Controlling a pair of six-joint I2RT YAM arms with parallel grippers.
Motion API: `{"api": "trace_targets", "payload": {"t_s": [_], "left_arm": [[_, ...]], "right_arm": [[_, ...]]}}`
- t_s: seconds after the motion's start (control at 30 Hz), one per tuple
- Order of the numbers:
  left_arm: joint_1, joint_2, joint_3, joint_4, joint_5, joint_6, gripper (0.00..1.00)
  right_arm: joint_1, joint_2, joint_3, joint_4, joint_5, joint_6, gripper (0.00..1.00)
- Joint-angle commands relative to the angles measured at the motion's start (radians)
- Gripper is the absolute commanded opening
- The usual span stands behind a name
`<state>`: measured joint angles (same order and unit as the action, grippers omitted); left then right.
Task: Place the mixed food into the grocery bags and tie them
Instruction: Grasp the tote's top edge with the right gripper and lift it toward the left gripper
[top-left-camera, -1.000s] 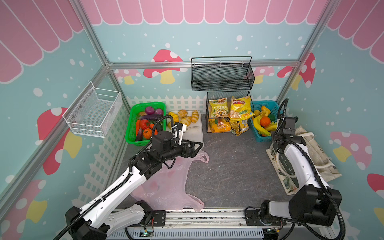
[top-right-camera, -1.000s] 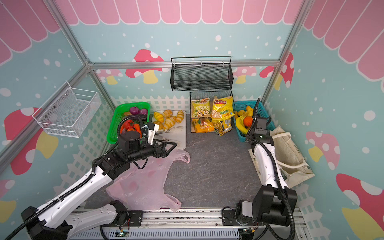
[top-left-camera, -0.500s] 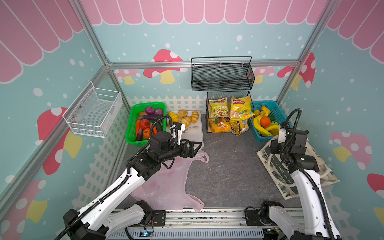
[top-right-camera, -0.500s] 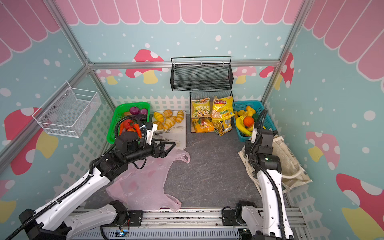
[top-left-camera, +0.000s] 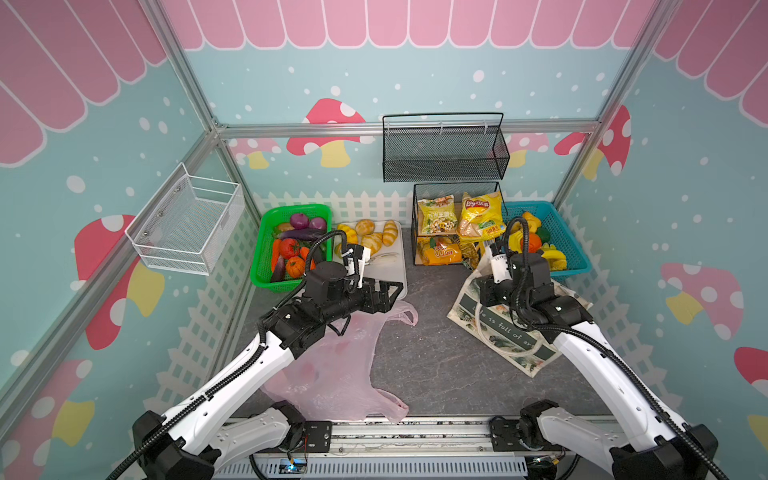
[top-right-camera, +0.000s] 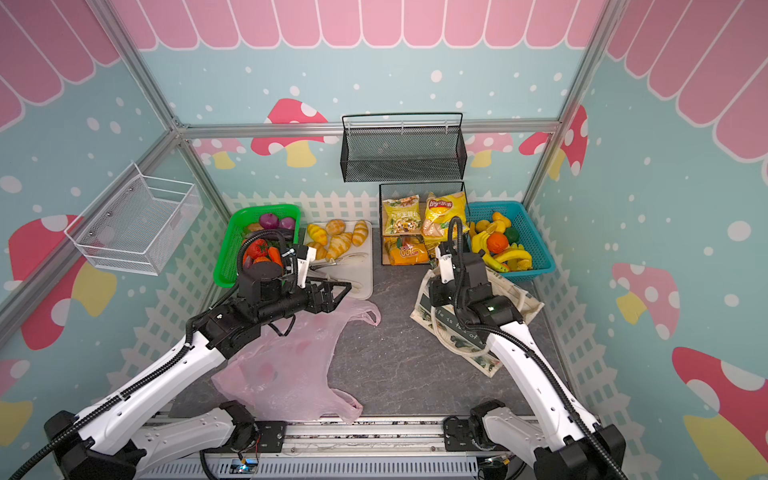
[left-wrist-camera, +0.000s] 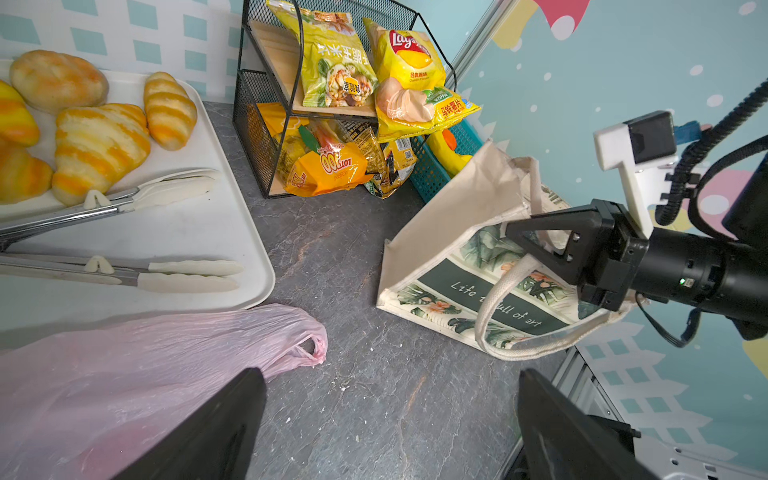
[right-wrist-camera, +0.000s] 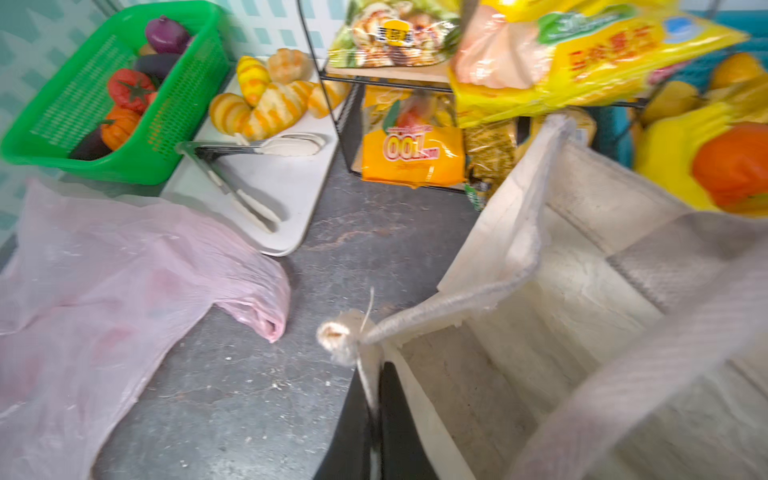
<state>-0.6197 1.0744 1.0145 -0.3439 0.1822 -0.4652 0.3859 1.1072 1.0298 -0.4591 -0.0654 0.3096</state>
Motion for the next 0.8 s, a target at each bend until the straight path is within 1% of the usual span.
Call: {"api": "trace_targets", "payload": {"t_s": [0.0, 0.17, 0.27, 0.33, 0.43, 0.53, 0.63, 0.67, 0.77], "left_arm": [[-0.005, 0.005, -0.014, 0.013, -0.026, -0.020, 0.96], [-0.011, 0.021, -0.034, 0.066, -0.010, -0.057, 0.95], [-0.019, 0.043, -0.045, 0.096, -0.004, -0.085, 0.94], [-0.035, 0.061, -0.060, 0.124, -0.004, -0.107, 0.93], [-0.074, 0.092, -0.094, 0.206, -0.007, -0.125, 0.93], [-0.113, 0.133, -0.123, 0.300, -0.015, -0.116, 0.91], [-0.147, 0.185, -0.145, 0.400, -0.010, -0.074, 0.86], [-0.158, 0.203, -0.149, 0.436, 0.000, -0.053, 0.83], [-0.183, 0.256, -0.146, 0.510, 0.010, -0.004, 0.76]], "right_arm": [[0.074, 0.060, 0.027, 0.176, -0.026, 0.090, 0.03], [0.136, 0.166, 0.092, 0.273, -0.038, 0.119, 0.09], [0.141, 0.222, 0.127, 0.314, -0.086, 0.122, 0.16], [0.143, 0.240, 0.153, 0.311, -0.114, 0.102, 0.22], [0.141, 0.211, 0.156, 0.300, -0.114, 0.061, 0.32], [0.140, 0.165, 0.151, 0.265, -0.105, 0.015, 0.40], [0.136, 0.109, 0.153, 0.194, -0.074, -0.040, 0.47], [0.130, 0.088, 0.154, 0.161, -0.050, -0.060, 0.49], [0.085, 0.023, 0.151, 0.065, 0.003, -0.104, 0.54]]}}
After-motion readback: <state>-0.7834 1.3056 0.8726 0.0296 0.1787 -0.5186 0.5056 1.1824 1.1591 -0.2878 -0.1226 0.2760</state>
